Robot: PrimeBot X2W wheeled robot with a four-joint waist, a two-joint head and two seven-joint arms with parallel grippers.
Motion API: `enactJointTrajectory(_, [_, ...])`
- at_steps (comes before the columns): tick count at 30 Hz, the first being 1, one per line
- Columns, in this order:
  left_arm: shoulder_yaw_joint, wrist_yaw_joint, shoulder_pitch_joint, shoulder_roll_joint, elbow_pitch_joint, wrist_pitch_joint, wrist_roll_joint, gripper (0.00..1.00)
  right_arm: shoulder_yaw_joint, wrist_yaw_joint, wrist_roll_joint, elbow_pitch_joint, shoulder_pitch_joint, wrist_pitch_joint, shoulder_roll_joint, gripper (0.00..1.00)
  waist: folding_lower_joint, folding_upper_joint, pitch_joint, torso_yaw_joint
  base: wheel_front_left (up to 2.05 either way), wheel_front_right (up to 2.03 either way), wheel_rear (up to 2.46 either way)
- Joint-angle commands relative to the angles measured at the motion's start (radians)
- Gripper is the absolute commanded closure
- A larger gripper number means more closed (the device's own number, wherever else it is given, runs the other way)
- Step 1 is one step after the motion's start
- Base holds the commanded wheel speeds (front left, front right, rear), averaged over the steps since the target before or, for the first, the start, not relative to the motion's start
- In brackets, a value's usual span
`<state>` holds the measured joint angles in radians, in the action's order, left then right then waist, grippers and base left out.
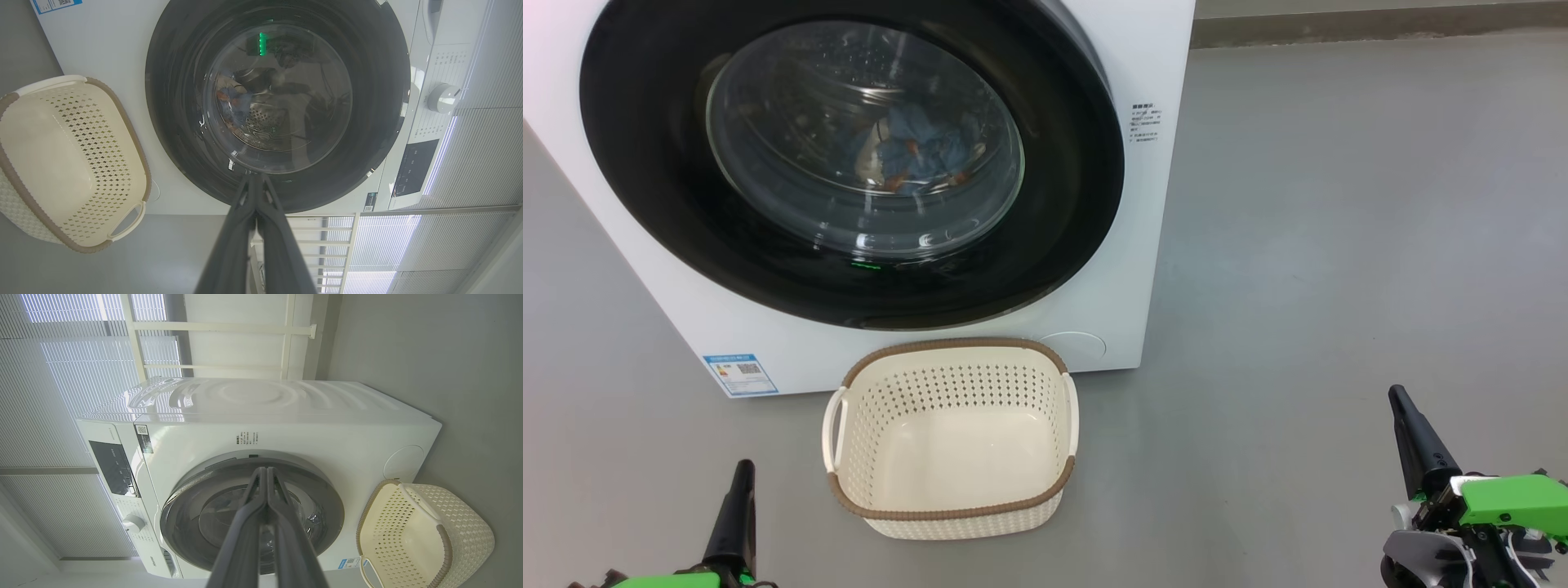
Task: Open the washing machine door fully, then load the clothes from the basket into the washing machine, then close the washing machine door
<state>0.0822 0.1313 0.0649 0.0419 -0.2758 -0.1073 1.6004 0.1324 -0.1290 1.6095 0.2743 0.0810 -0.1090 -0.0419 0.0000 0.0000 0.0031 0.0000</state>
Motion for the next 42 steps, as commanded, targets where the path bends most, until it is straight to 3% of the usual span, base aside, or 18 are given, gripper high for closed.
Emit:
enactJointTrajectory(1, [0.033, -0.001, 0.043, 0.008, 0.031, -0.007, 0.007, 1.00, -0.018, -0.002, -0.001, -0.030, 0.027, -0.004, -0.009, 1.00, 0.0000, 0.0000, 0.000, 0.000, 0.00, 0.00, 0.00])
enactJointTrajectory(42, [0.032, -0.001, 0.043, 0.008, 0.031, -0.006, 0.008, 1.00, -0.018, -0.002, -0.001, -0.030, 0.027, -0.005, -0.009, 1.00, 0.0000, 0.0000, 0.000, 0.000, 0.00, 0.00, 0.00])
